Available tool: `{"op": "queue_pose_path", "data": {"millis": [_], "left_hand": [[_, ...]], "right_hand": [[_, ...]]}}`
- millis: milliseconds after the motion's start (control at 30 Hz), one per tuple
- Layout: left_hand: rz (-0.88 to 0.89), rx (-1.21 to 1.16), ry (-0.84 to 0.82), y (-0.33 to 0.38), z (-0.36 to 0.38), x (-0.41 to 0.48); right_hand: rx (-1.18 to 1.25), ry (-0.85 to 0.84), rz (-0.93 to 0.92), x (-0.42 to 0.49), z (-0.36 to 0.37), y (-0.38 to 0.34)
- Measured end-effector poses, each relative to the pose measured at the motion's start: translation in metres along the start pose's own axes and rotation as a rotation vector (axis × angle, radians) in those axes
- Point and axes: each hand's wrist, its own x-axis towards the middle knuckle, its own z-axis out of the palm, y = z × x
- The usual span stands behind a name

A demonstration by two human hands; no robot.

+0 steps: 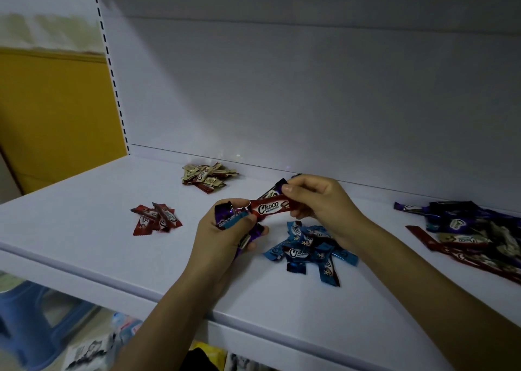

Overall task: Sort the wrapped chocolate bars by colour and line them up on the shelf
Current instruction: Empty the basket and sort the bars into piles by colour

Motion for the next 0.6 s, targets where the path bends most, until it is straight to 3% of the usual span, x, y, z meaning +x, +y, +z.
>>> {"op": "queue_pose_path", "data": {"millis": [200,500,600], "left_hand": [[0.012,0.054,0.047,-0.001,0.002,0.001],[0.019,0.08,0.032,0.001,0.002,0.0],[0.007,0.022,0.024,0.002,0.002,0.0]], "right_hand": [[-0.005,0.048,0.05,0.001,0.001,0.005],[-0.159,0.139,-0.215,-0.003,0.017,0.006],[-0.061,0.286,-0.108,0.005,0.008,0.009]]}}
